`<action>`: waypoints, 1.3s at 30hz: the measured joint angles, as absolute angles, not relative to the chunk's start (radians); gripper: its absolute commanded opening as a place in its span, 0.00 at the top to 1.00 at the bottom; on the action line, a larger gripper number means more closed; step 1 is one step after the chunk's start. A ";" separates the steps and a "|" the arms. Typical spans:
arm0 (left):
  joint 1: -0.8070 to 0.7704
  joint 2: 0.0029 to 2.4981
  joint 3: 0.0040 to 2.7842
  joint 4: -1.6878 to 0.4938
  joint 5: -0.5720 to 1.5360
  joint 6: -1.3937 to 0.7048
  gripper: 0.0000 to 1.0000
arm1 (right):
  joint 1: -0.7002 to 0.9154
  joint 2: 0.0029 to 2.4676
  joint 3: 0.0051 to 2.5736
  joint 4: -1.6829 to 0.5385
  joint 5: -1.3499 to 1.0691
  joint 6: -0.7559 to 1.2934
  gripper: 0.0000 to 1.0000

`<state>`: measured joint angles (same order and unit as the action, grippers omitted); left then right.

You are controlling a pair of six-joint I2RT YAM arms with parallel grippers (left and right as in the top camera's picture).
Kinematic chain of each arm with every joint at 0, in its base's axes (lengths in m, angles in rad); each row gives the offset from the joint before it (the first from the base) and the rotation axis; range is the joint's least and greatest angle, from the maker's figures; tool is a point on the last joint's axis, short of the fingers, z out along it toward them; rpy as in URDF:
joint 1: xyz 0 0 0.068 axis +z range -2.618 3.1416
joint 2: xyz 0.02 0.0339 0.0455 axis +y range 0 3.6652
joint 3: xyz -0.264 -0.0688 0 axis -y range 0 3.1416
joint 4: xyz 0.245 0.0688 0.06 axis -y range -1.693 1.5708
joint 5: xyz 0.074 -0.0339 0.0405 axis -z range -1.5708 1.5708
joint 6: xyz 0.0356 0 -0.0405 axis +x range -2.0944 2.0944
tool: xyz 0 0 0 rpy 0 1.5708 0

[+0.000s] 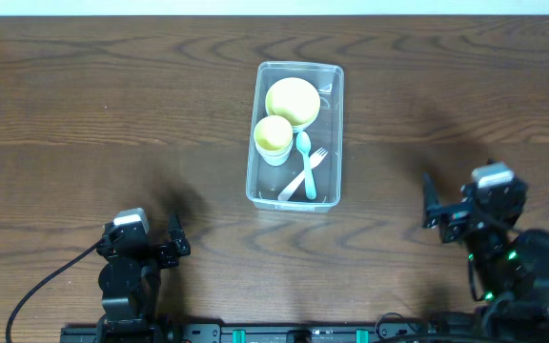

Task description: Pack container

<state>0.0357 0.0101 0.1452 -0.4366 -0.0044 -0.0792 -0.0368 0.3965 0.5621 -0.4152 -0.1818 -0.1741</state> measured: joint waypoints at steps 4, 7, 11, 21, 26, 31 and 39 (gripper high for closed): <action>0.036 0.010 0.145 -0.437 -0.004 -0.079 0.02 | -0.037 0.269 0.433 -0.372 -0.184 -0.175 0.01; 0.036 0.010 0.145 -0.437 -0.004 -0.079 0.02 | -0.037 0.176 0.357 -0.368 -0.185 -0.175 0.01; 0.036 0.010 0.145 -0.437 -0.005 -0.079 0.02 | -0.037 0.081 0.273 -0.362 -0.186 -0.174 0.01; 0.036 0.010 0.145 -0.437 -0.004 -0.079 0.02 | -0.037 0.015 0.104 -0.242 -0.187 -0.175 0.01; 0.036 0.010 0.145 -0.437 -0.004 -0.079 0.02 | -0.037 0.017 0.073 -0.215 -0.187 -0.175 0.01; 0.036 0.010 0.145 -0.437 -0.005 -0.079 0.02 | -0.037 0.017 0.072 -0.215 -0.187 -0.174 0.01; 0.036 0.010 0.145 -0.437 -0.005 -0.079 0.02 | -0.037 0.017 0.072 -0.215 -0.187 -0.168 0.01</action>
